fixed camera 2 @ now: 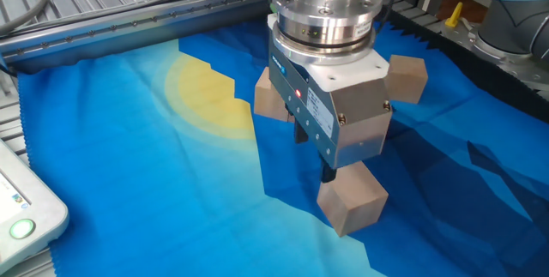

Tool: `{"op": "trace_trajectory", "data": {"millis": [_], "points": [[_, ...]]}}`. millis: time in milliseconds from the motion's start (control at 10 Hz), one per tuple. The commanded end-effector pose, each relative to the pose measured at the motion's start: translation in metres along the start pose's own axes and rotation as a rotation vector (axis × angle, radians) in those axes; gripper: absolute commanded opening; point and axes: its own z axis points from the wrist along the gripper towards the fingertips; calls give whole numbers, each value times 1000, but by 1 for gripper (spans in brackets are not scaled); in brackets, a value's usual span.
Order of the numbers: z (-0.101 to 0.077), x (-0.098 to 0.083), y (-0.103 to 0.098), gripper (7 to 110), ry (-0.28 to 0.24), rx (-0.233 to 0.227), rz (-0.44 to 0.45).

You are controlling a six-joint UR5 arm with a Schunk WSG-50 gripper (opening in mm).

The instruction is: Stack the blocks into a pyramid shape

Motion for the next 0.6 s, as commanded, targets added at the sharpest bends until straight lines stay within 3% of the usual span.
{"op": "trace_trajectory", "data": {"millis": [0,300,400,500], "points": [[-1,1,4,44,4,-17,13],[1,8,30,44,-2,-104,22],[4,12,32,66,-1,-109,22],[9,15,30,66,-3,-95,33]]}}
